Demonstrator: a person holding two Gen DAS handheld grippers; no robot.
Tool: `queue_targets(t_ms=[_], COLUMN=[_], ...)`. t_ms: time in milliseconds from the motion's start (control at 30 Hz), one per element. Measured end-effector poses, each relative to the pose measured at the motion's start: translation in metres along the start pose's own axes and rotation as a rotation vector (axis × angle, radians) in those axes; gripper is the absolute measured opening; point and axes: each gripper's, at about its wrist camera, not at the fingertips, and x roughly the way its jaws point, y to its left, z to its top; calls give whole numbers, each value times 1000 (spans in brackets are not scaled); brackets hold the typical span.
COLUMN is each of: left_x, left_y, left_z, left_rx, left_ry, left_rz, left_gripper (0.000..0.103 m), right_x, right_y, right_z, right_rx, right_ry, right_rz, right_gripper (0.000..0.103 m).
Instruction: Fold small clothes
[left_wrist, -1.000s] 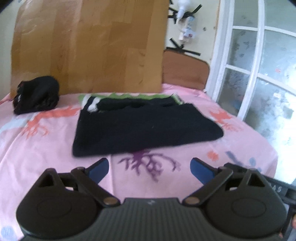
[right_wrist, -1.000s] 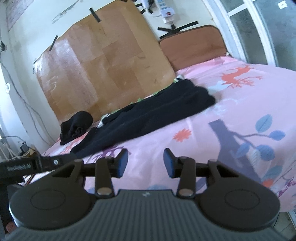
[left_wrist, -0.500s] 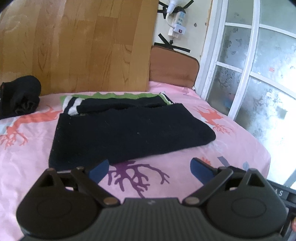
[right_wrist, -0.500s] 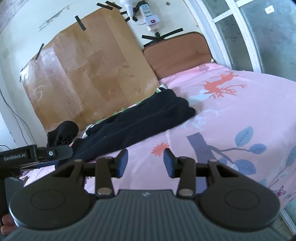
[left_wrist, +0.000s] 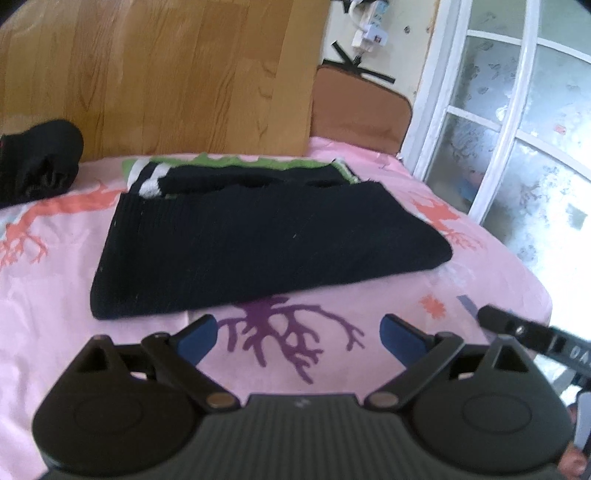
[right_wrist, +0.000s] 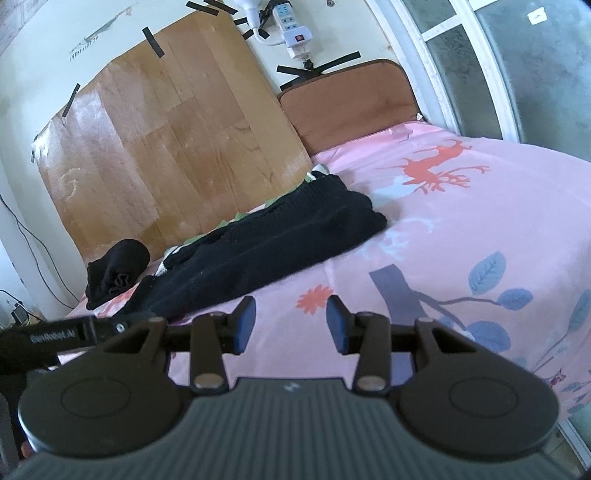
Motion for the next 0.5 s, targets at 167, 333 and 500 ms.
queue_targets(t_ms=[167,333,500], left_x=[9,5,-5], left_y=[7,4,0], left_z=[-3,0,6], left_rx=[-18,-10,11], left_ry=[31,15,-23], left_rz=[2,-11,-27], left_gripper=[97,97,97], right_x=[3,8,11], right_y=[-1,-3,-3], right_z=[5,7,10], right_rx=[7,17,23], right_ry=[-7,-2,-1], right_rz=[3,4,13], right_gripper=[45,45,45])
